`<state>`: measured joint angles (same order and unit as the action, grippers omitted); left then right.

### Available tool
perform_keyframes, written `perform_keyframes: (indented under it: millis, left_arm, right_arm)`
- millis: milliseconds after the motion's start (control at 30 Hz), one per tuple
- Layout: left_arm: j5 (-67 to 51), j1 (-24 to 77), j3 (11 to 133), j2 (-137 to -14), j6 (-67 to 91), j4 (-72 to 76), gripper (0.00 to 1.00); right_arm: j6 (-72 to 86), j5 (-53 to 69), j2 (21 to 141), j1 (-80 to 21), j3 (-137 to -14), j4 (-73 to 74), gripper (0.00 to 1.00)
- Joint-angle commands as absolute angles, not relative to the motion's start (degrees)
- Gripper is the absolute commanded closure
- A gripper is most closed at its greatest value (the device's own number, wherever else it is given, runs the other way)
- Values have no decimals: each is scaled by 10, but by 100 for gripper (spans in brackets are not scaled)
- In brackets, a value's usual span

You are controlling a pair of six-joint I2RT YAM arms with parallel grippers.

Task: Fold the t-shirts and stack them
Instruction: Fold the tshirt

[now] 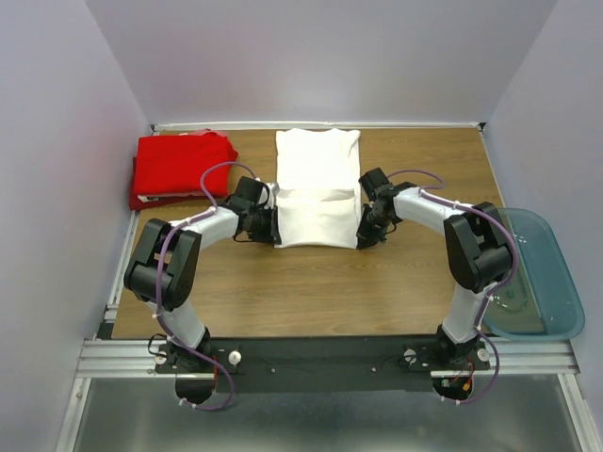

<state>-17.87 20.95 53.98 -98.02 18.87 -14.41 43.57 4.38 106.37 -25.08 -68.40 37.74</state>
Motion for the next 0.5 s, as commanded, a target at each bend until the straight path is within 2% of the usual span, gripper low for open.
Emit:
perform_keyframes:
  millis: [0, 133, 167, 200, 467]
  left_arm:
    - [-183, 225, 508, -1017, 185, -185, 74]
    - [-199, 228, 487, -1021, 187, -173, 85]
    - [-203, 228, 483, -1023, 189, -167, 95]
    - [-204, 228, 479, -1022, 189, -164, 100]
    - [-150, 227, 475, -977, 179, -181, 100]
  right_arm:
    - [437, 29, 1076, -254, -688, 373, 98]
    - [436, 28, 1074, -254, -689, 373, 99]
    - [435, 28, 1074, -254, -689, 373, 100]
    - [434, 28, 1073, -254, -688, 373, 99]
    - [429, 3, 1049, -252, -677, 387, 100]
